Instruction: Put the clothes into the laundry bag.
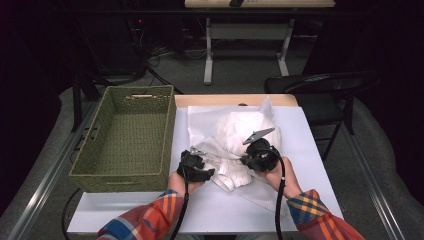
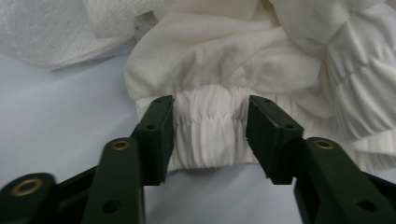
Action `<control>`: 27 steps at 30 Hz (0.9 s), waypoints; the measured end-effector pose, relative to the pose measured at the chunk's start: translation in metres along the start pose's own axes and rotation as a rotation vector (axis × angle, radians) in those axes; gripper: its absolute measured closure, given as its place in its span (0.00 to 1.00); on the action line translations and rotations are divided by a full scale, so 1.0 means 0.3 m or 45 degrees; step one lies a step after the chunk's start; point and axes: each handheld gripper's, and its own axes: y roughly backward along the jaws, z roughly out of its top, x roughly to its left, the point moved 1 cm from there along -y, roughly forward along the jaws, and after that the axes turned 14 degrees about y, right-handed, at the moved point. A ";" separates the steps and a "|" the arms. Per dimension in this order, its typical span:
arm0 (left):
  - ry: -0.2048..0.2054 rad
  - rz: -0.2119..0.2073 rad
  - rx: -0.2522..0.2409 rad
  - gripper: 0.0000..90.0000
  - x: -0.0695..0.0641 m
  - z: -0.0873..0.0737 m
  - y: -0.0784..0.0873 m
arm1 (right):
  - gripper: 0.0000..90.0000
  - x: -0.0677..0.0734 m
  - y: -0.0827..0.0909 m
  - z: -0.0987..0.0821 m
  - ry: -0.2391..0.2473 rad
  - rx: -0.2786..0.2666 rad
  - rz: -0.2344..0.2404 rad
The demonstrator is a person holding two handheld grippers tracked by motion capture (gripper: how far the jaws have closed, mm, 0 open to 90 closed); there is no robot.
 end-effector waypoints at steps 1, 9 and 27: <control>-0.003 -0.004 -0.002 0.61 0.000 0.003 -0.001 | 0.99 0.001 0.000 0.001 -0.004 -0.001 0.003; -0.016 -0.080 -0.026 0.93 -0.010 0.014 -0.009 | 0.99 0.005 0.002 0.004 -0.001 -0.001 0.006; -0.051 -0.333 -0.140 0.89 -0.132 0.125 -0.049 | 1.00 0.013 -0.030 -0.002 -0.026 0.027 0.070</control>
